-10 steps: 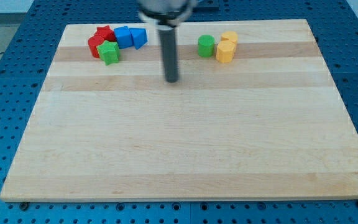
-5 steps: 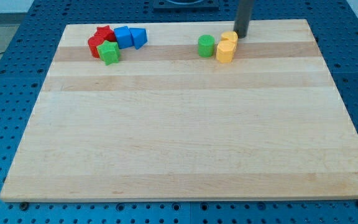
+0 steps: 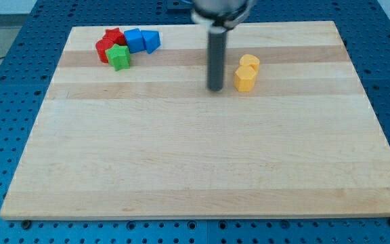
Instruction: Push the red circle in between the blue triangle and green star
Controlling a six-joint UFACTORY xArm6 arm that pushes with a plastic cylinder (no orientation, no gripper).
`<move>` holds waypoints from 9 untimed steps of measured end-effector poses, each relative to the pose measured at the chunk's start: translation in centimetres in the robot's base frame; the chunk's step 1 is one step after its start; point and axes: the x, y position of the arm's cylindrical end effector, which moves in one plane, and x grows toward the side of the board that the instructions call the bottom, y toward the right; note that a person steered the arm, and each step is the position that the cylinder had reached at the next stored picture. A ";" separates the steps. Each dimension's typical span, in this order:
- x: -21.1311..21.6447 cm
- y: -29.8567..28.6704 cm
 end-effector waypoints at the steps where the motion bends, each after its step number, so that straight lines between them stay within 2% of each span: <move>1: 2.4 -12.5; 2: 1.5 -20.7; 3: -2.8 -24.3; 4: -8.7 -24.6; 5: -10.6 -24.5; 9: -12.6 -23.7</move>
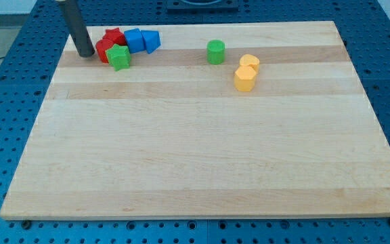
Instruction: Push the red circle in between the blue triangle and green star
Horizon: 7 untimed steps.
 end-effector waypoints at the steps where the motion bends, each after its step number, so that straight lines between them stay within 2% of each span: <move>1: -0.3 0.0; 7: 1.5 10.2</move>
